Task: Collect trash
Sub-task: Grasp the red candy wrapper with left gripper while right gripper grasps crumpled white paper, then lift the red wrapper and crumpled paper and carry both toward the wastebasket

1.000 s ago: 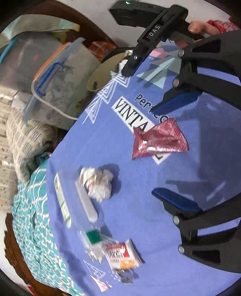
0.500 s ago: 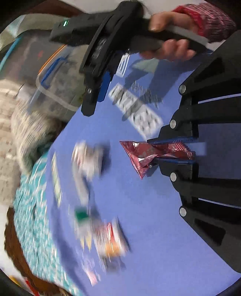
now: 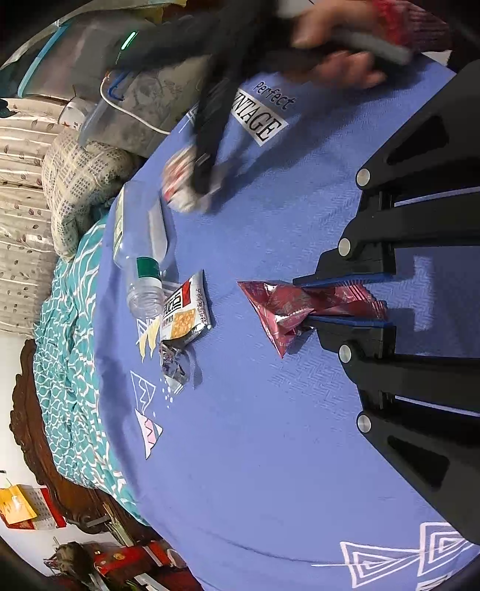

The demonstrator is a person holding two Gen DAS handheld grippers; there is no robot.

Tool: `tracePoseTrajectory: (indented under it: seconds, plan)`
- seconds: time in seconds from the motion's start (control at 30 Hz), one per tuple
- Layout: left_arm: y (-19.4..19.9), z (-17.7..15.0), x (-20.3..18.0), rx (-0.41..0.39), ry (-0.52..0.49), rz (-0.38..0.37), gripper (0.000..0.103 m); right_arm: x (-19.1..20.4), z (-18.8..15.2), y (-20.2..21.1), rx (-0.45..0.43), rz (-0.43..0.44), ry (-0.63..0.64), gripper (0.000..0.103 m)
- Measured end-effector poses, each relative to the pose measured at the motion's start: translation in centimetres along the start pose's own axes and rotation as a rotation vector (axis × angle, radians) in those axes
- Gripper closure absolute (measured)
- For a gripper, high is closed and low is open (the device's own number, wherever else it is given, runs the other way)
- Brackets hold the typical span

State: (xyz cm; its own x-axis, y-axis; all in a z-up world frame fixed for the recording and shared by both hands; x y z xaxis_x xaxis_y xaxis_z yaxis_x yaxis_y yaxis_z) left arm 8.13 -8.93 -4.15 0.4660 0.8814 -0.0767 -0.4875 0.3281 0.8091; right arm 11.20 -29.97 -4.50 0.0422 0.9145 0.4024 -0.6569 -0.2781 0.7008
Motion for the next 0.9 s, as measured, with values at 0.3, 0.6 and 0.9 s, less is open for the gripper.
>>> tracePoseTrajectory:
  seconds: [0.3, 0.6, 0.9]
  plan:
    - [0.1, -0.3, -1.8, -0.034, -0.088, 0.126, 0.088, -0.6, -7.1, 5.2, -0.031, -0.013, 0.005, 0.065]
    - [0.3, -0.5, -2.9, -0.058, -0.142, 0.187, 0.086, -0.5, -7.5, 4.9, -0.027, -0.043, -0.009, 0.061]
    - [-0.2, -0.3, -2.2, -0.025, -0.117, 0.170, 0.084, -0.3, -7.7, 5.3, -0.042, -0.063, -0.008, 0.048]
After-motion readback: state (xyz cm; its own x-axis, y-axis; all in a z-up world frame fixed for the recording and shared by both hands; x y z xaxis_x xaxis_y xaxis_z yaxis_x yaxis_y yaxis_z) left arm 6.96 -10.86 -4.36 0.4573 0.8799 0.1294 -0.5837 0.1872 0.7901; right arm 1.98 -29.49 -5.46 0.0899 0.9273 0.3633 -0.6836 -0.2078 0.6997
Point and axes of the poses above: each gripper's, at about its wrist camera, not at the fingertips, and y roughly against the way its jaws point, x to its left, z to its top, the point moved 1 cm from there along -y, roughly the way its jaws point, and after that the axes turned 1 degree about x, right-handed, at the moved point
